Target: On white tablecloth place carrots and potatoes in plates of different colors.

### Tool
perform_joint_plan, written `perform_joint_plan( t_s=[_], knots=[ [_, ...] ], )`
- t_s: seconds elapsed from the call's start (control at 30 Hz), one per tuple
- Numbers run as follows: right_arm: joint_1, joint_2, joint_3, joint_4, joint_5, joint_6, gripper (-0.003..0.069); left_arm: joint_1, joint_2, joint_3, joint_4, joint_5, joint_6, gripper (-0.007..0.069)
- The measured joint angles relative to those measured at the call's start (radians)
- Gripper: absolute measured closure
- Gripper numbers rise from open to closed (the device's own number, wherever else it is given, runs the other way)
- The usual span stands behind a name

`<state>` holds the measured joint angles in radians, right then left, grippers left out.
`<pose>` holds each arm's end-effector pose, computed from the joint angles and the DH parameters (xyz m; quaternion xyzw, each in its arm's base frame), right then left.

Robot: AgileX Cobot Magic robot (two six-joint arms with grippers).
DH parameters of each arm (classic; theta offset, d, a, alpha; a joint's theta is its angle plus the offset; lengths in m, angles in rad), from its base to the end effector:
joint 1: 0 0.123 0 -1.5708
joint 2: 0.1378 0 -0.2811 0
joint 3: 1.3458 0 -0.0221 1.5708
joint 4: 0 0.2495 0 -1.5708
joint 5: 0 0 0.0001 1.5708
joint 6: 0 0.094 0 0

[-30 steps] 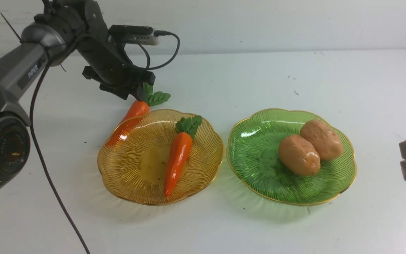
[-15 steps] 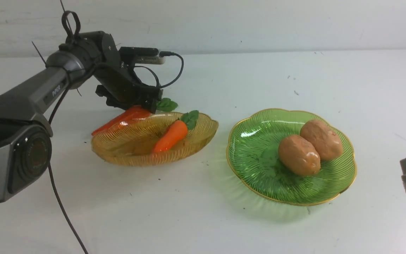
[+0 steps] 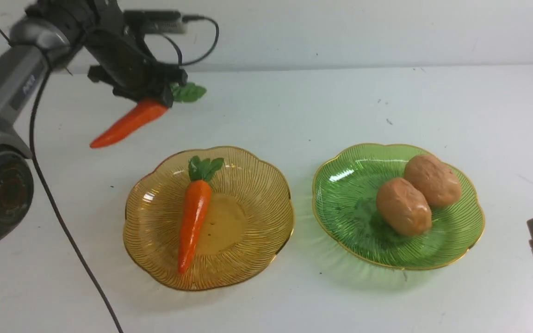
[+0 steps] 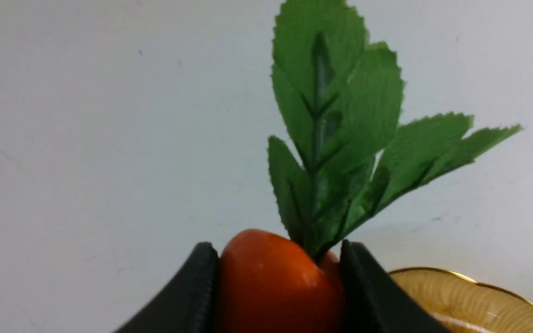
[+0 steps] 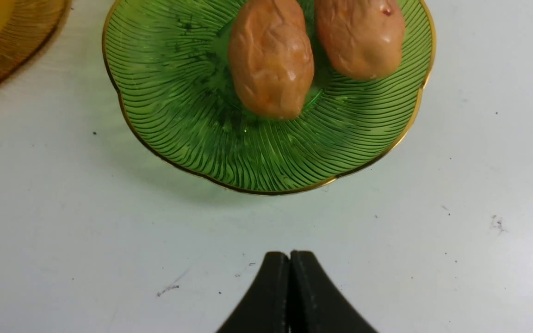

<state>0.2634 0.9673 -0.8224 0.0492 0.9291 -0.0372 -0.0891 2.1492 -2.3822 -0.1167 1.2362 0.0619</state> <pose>0.1689 0.0494 0.3035 -0.1350 0.9478 0.0554 0.2833 0.4686 -0.0522 0.3605 0.0709 0.9426 -0.0627 0.3202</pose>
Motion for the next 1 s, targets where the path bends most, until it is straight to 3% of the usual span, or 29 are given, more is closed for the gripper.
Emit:
perform_joint_plan(
  t_s=[0.17, 0.33, 0.43, 0.63, 0.83, 1.0],
  knots=[
    [0.0, 0.0, 0.0, -0.016, 0.0, -0.002, 0.0674, -0.016, -0.185, 0.255, -0.06, 0.003, -0.026, 0.0371],
    [0.0, 0.0, 0.0, -0.021, 0.0, -0.002, 0.0674, -0.064, -0.283, 0.664, -0.072, 0.009, -0.157, 0.0372],
    [0.0, 0.0, 0.0, -0.021, 0.0, -0.002, 0.0674, -0.098, -0.269, 0.791, -0.078, -0.055, -0.235, 0.0368],
    [0.0, 0.0, 0.0, -0.021, -0.039, -0.002, 0.0674, -0.174, -0.183, 0.814, -0.142, -0.272, -0.29, 0.0268],
    [0.0, 0.0, 0.0, -0.021, -0.049, -0.002, 0.0674, -0.183, -0.157, 0.764, -0.23, -0.318, -0.271, 0.0024],
    [0.0, 0.0, 0.0, -0.023, -0.049, -0.002, 0.0674, -0.178, -0.157, 0.654, -0.199, -0.235, -0.225, 0.0037]
  ],
)
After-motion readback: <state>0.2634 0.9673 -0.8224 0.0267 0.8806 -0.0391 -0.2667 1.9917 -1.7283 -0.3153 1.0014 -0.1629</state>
